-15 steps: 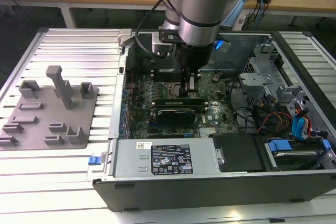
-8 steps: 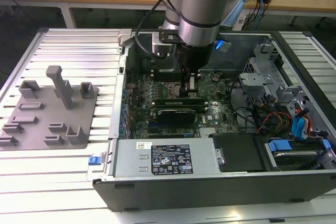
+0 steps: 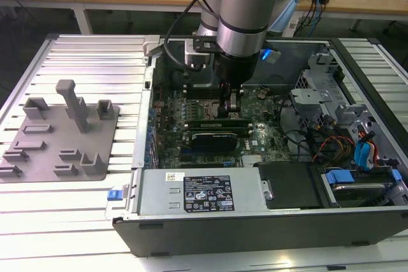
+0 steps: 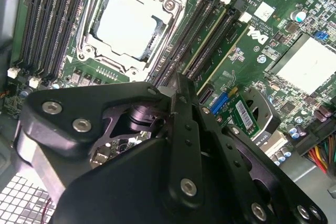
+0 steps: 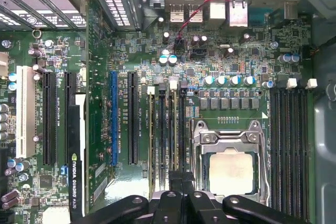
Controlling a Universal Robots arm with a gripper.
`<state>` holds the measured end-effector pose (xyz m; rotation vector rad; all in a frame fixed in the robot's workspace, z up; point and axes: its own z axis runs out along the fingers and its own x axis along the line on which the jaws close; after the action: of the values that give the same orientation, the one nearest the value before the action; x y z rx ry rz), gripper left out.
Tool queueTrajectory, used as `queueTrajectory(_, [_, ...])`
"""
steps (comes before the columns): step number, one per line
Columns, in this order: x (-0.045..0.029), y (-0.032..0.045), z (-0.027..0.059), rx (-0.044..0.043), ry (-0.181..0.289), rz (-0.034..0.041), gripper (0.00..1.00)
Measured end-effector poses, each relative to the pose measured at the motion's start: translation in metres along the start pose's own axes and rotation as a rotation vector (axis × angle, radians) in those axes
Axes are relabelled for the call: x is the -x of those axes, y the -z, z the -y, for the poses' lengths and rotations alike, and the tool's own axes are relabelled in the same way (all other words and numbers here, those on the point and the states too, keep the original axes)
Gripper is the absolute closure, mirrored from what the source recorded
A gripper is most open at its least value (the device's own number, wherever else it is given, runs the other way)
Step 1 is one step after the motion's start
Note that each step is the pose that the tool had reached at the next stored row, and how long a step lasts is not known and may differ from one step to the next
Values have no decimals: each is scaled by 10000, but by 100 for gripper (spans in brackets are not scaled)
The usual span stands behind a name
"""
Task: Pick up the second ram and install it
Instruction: 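Press down the second ram until it locks into place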
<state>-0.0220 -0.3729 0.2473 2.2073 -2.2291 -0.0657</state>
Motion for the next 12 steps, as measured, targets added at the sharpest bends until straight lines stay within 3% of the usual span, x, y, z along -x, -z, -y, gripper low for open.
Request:
queueTrajectory(2, [0, 0, 5, 0, 2, 2, 92])
queueTrajectory(6, [1, 5, 140, 0, 0, 7, 92])
queueTrajectory(12, [3, 8, 252, 0, 0, 8, 92])
